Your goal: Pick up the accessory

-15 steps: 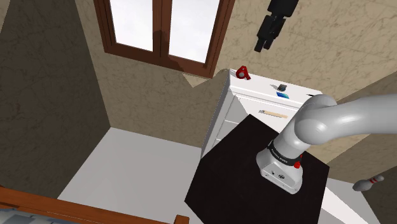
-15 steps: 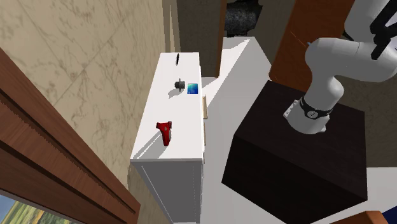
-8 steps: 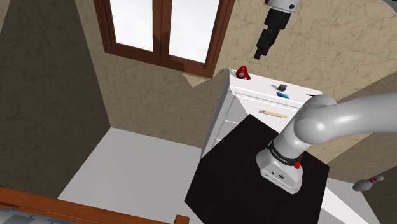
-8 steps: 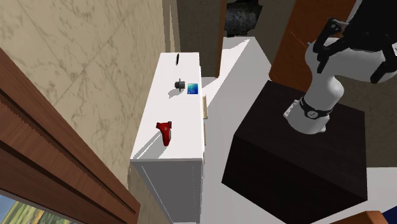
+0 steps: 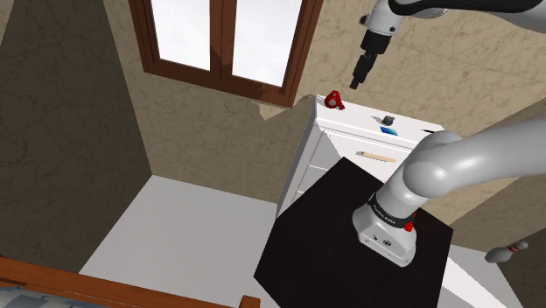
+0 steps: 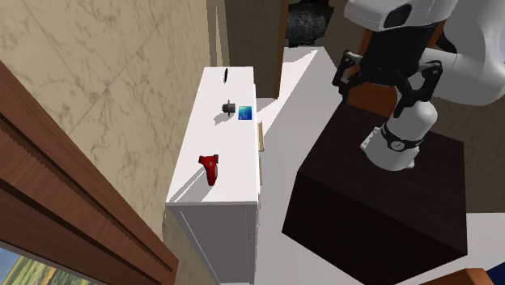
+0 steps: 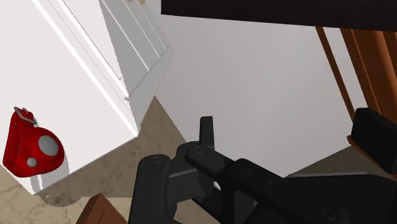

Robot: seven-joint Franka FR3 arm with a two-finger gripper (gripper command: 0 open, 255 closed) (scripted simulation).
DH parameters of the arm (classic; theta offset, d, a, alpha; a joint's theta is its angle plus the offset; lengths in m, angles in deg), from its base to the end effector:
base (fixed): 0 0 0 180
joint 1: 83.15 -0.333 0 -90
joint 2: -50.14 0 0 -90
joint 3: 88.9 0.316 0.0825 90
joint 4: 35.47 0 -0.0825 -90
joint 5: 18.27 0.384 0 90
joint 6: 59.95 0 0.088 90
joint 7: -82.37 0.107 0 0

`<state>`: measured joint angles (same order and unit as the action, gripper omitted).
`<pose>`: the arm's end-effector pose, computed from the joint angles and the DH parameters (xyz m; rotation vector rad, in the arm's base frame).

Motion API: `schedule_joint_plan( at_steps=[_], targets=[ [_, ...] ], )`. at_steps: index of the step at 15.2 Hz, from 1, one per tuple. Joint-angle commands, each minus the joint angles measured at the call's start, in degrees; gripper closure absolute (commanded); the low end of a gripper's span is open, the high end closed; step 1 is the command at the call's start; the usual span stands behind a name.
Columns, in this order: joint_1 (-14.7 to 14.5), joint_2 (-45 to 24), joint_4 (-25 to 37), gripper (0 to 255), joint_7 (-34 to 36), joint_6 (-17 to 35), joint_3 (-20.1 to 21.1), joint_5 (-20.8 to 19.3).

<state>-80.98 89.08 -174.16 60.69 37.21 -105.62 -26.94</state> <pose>0.3200 -0.1392 0.5241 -3.0822 -0.2172 0.0774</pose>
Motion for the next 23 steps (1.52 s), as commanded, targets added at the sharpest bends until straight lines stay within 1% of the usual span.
schedule_joint_plan(
  at_steps=[1, 7, 10, 12, 15, 18, 20, 23],
  targets=[
    [0.4, -2.6, -0.1, 0, -3.1, 2.9, -2.6, -1.5],
    [0.5, -12.0, 2.1, 0, -11.8, 10.5, -9.8, -4.0],
    [0.2, -17.7, 4.2, 0, -16.5, 14.3, -13.4, -3.8],
    [-0.1, -21.9, 6.0, 0, -19.9, 16.7, -15.8, -3.1],
    [-0.4, -28.8, 9.2, 0, -25.5, 20.0, -19.1, -0.7],
    [-0.3, -36.3, 13.1, 0, -31.7, 22.9, -21.7, 3.2],
    [0.4, -41.6, 16.1, 0, -36.0, 24.3, -22.7, 6.5],
    [2.6, -49.7, 21.3, 0, -42.4, 25.7, -22.9, 11.9]
  ],
)
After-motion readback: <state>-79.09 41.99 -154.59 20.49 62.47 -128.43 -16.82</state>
